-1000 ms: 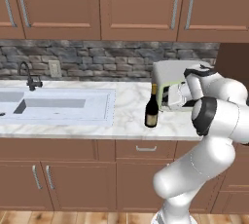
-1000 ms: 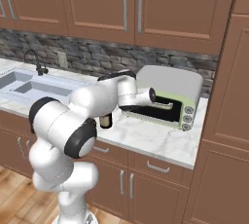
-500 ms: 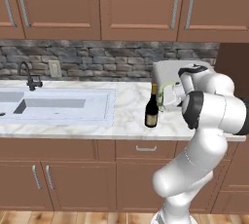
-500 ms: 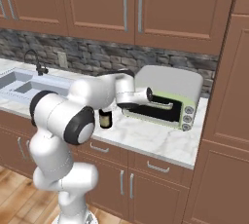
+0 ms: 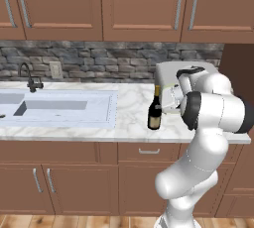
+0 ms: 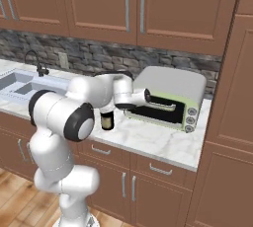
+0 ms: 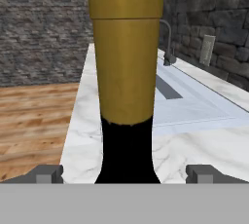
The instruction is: There is a wine glass and glass cup on the dining counter. Place the wine bottle next to the wine glass and the juice bottle next to the glass cup.
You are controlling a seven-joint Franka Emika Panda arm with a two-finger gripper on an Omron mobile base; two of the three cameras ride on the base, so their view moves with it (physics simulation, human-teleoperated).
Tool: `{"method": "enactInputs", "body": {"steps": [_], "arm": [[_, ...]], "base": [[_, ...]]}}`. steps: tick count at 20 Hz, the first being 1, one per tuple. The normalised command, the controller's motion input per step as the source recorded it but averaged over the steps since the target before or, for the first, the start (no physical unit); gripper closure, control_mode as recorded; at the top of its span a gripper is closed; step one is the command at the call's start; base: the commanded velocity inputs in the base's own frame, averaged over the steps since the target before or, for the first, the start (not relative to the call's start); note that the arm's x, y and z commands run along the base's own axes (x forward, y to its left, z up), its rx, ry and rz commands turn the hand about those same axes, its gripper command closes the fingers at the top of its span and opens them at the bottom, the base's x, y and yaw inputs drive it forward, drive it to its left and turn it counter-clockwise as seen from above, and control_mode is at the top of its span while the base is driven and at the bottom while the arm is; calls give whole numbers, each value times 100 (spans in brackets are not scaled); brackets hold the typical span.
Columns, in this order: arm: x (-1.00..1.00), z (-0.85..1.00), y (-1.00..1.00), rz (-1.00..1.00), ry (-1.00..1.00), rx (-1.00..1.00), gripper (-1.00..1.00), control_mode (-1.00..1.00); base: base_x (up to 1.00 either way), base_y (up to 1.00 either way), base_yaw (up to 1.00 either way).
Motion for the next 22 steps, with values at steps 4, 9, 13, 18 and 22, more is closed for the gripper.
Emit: {"method": "enactInputs", "body": {"steps": [4,9,13,18,22], "arm": [[10,-26,16,0,0,1,-100,-100],[9,-24,3,0,0,4,-100,-100],[0,-10,1,0,1,7,100,-100],[0,0,0,0,1,0,100,-100],[-21,23,0,0,0,0,100,-100]], "base": [[0,0,0],[0,0,0],[0,0,0],[0,0,0],[0,0,0]]}}
